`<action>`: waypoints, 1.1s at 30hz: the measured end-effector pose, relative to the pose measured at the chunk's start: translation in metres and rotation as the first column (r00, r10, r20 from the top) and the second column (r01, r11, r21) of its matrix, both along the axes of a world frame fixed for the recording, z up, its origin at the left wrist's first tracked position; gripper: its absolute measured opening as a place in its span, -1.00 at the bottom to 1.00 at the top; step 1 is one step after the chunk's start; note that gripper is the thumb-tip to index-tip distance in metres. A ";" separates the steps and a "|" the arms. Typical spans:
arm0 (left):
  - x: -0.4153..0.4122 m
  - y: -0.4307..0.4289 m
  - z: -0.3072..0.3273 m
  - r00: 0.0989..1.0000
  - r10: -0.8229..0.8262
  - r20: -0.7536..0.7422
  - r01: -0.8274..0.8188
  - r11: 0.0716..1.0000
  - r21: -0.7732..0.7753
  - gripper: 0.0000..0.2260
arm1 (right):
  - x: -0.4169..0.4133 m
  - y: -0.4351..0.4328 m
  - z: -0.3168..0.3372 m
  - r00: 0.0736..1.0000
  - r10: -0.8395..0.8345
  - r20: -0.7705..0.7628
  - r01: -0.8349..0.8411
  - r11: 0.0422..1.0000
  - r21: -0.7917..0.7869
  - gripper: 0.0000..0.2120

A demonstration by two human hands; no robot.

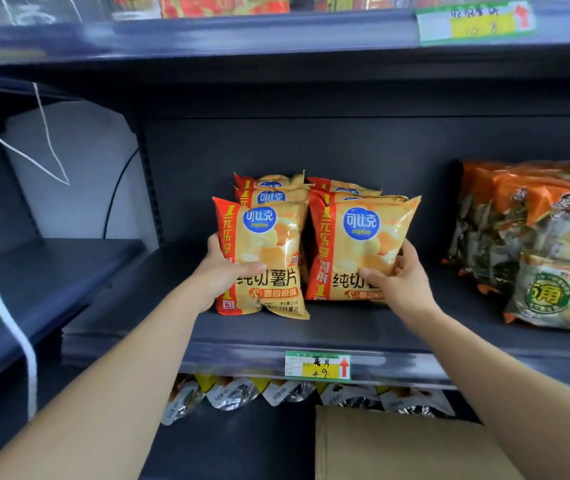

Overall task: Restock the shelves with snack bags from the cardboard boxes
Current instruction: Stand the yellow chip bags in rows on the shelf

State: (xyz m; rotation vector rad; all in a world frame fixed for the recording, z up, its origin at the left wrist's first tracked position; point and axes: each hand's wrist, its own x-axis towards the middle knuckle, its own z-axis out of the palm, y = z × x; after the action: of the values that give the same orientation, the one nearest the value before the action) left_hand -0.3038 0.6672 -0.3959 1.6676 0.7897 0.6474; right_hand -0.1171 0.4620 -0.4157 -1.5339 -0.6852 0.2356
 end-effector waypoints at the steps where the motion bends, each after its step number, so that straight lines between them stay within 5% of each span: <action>1: 0.001 0.000 0.000 1.000 -0.023 0.007 0.023 1.000 -0.011 -0.17 | 0.002 0.001 -0.001 1.000 -0.021 0.014 0.021 1.000 0.005 -0.35; 5: 0.006 -0.002 -0.003 0.998 -0.064 0.026 0.064 0.998 0.000 -0.12 | -0.013 0.007 -0.012 0.946 -0.255 0.199 0.256 0.966 0.020 -0.27; 11: 0.012 -0.006 -0.010 0.997 -0.045 0.060 0.042 0.998 0.045 -0.09 | -0.021 0.019 -0.006 0.952 -0.194 0.236 0.231 0.963 -0.142 0.17; 19: 0.014 -0.014 -0.010 0.999 -0.008 0.035 0.003 0.988 0.154 -0.15 | 0.007 -0.002 0.015 0.966 -0.154 0.207 0.174 0.981 -0.081 -0.25; 33: 0.010 -0.021 -0.013 0.999 0.013 -0.048 -0.001 0.972 0.236 -0.04 | 0.015 -0.012 0.007 0.932 -0.309 0.189 0.313 0.950 0.010 -0.57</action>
State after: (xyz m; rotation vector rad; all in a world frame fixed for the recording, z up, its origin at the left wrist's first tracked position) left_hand -0.2934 0.6461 -0.4088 1.9040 0.7774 0.7302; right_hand -0.1023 0.4499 -0.4089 -1.6739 -0.5767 -0.1451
